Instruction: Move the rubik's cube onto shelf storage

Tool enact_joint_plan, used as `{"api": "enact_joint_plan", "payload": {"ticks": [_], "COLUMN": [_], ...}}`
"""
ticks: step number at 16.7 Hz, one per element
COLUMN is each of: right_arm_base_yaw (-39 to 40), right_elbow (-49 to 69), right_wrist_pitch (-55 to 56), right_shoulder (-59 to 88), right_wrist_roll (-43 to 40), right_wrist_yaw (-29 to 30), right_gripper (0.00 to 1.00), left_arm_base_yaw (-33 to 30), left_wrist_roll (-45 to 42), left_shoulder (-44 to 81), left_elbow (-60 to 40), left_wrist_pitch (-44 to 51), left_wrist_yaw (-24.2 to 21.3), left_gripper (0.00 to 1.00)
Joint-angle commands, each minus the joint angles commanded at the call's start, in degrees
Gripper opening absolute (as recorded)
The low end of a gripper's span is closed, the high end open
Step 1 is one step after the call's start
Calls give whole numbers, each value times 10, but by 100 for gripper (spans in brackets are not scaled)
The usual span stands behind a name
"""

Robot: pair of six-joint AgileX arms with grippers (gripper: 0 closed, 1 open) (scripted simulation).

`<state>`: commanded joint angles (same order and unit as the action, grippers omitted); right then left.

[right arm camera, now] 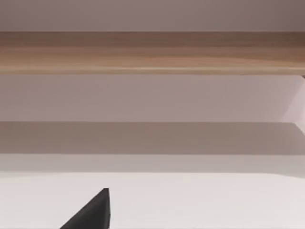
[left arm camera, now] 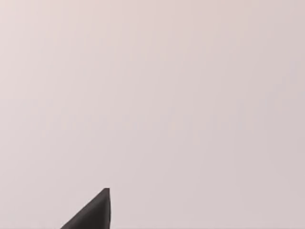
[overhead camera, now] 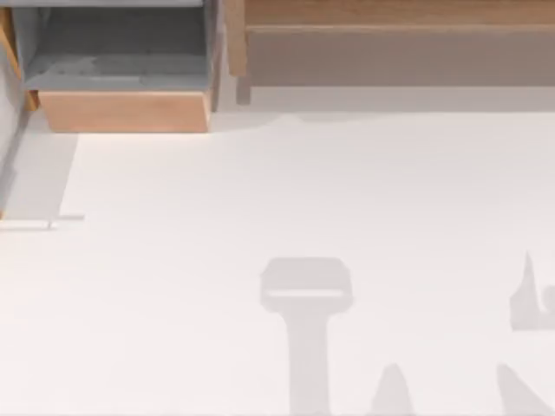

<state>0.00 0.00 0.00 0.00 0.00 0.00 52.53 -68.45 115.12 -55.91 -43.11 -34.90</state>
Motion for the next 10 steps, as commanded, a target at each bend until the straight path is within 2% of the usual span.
{"api": "enact_joint_plan", "payload": {"ticks": [5,10], "right_arm_base_yaw": [0,0], "right_elbow": [0,0], "right_wrist_pitch": [0,0], "right_shoulder": [0,0], "right_wrist_roll": [0,0], "right_wrist_yaw": [0,0], "right_gripper": [100,100], "left_arm_base_yaw": [-27,-110], "left_wrist_roll": [146,283], "left_shoulder": [18,63], "left_elbow": [-230,-455], "left_wrist_pitch": [306,623], "left_wrist_yaw": [74,154], "left_gripper": [100,100]}}
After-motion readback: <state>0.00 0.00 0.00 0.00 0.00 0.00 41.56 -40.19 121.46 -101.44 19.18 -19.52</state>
